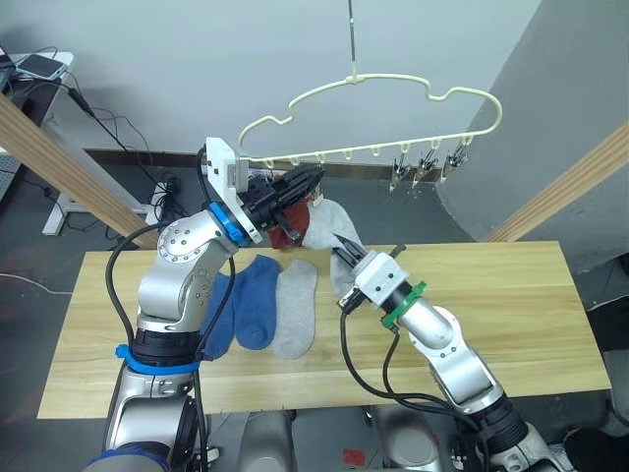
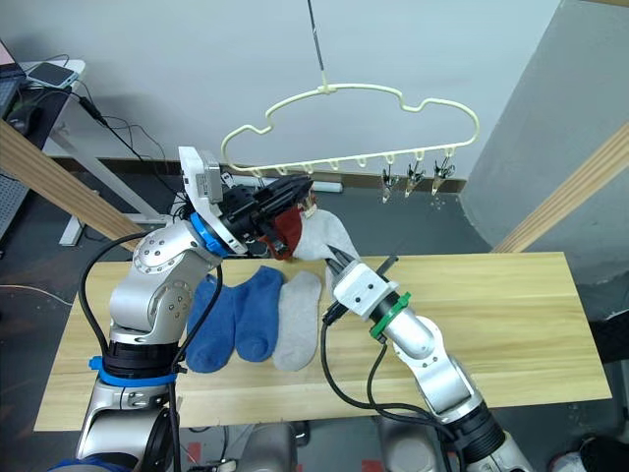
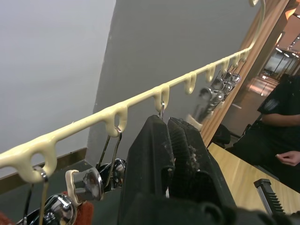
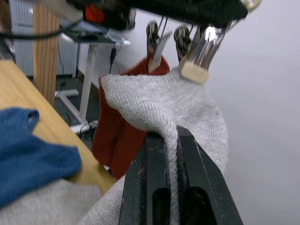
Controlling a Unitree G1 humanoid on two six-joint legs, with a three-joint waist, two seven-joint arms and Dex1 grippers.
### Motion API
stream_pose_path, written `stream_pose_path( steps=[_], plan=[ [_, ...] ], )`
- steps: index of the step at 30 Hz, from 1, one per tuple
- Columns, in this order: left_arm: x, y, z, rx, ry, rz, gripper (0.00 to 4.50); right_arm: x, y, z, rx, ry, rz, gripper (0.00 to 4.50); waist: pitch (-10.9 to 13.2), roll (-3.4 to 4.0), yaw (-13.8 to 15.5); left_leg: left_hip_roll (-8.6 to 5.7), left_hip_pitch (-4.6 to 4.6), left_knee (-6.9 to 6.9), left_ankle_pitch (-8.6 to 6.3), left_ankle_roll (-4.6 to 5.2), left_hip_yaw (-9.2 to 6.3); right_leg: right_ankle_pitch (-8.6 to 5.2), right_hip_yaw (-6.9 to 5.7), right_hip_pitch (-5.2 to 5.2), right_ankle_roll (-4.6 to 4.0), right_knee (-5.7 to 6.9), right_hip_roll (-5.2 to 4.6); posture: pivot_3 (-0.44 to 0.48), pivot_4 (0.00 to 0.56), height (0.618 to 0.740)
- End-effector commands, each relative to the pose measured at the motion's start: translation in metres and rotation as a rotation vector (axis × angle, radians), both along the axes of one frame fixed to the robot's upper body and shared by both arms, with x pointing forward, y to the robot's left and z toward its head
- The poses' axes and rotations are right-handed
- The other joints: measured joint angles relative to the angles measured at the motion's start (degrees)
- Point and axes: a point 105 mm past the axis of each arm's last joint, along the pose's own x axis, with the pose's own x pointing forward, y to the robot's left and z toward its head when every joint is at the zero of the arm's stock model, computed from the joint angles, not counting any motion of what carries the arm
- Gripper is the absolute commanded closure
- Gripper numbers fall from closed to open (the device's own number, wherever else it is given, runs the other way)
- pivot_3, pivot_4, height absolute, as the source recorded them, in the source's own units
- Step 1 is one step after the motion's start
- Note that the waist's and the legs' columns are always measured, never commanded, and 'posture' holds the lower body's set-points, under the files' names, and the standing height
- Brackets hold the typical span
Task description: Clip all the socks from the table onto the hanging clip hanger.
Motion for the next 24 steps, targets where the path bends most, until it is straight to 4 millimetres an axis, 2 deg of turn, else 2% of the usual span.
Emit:
stream_pose_path(
  steps=[1,16,24],
  plan=[
    [-0.007,0.000,0.014,-0.007,-0.058,-0.012,4.50,-0.004,0.000,0.010,0.049,-0.040,-0.002,4.46,0.00,0.00,0.01,0.01,0.00,0.00,0.00,0.00,-0.01,0.00,-0.01,0.00,0.00,0.00,0.00,-0.250,0.347,0.732],
    [-0.007,0.003,0.010,-0.012,-0.009,-0.013,4.50,0.001,0.005,0.017,0.087,-0.059,-0.009,4.46,0.00,0.00,0.01,0.00,0.00,0.00,0.00,0.00,-0.01,0.00,-0.01,0.00,0.00,0.01,0.00,-0.251,0.339,0.732],
    [-0.005,0.007,0.009,-0.012,0.009,-0.009,1.94,0.002,0.011,0.022,0.108,-0.069,0.005,4.50,0.00,0.00,0.01,0.01,0.00,0.01,0.00,0.00,-0.02,0.00,-0.01,0.00,0.00,0.01,-0.02,-0.249,0.338,0.732]
  ],
)
